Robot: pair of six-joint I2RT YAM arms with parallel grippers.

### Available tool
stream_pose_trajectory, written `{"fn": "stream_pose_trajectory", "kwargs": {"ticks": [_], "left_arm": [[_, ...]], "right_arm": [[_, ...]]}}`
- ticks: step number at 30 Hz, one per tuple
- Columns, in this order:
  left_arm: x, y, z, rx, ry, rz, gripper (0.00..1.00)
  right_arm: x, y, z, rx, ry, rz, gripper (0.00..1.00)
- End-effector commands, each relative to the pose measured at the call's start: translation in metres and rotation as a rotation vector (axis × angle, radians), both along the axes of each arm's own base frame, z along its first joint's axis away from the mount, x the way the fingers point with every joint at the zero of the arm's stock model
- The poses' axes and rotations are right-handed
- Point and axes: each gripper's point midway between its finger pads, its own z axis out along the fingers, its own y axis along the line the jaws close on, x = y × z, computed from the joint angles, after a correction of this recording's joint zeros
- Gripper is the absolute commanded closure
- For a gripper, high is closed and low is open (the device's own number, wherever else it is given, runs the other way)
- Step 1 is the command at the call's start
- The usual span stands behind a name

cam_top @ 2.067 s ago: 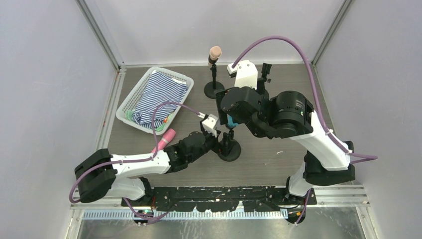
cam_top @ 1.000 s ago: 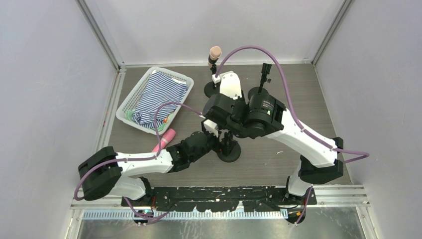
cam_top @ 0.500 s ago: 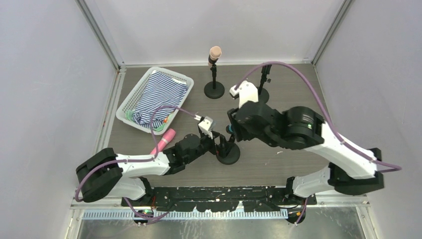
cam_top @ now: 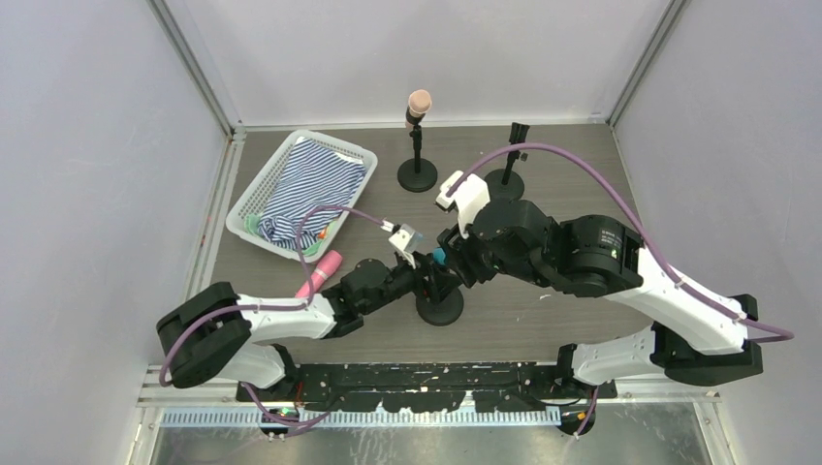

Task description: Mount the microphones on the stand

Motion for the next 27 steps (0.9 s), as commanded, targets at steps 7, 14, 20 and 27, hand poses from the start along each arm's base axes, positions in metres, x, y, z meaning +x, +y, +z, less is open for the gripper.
{"fn": "stream_pose_trajectory", "kwargs": {"ticks": [7, 14, 20, 27], "left_arm": [[-0.005, -0.015, 0.018, -0.159, 0.048, -0.050, 0.70], [-0.002, -0.014, 0.010, -0.118, 0.048, -0.032, 0.99], [0.000, -0.008, 0.008, -0.012, -0.015, -0.001, 0.99], [0.007, 0.005, 0.022, 0.099, -0.103, 0.056, 0.99]], "right_arm": [[0.003, -0.009, -0.004, -0.017, 0.011, -0.062, 0.89], [0.007, -0.030, -0.014, -0.045, 0.043, -0.219, 0.95], [0.010, -0.044, -0.010, -0.033, 0.066, -0.350, 0.99], [0.020, -0.039, -0.015, 0.012, 0.055, -0.422, 1.00]]}}
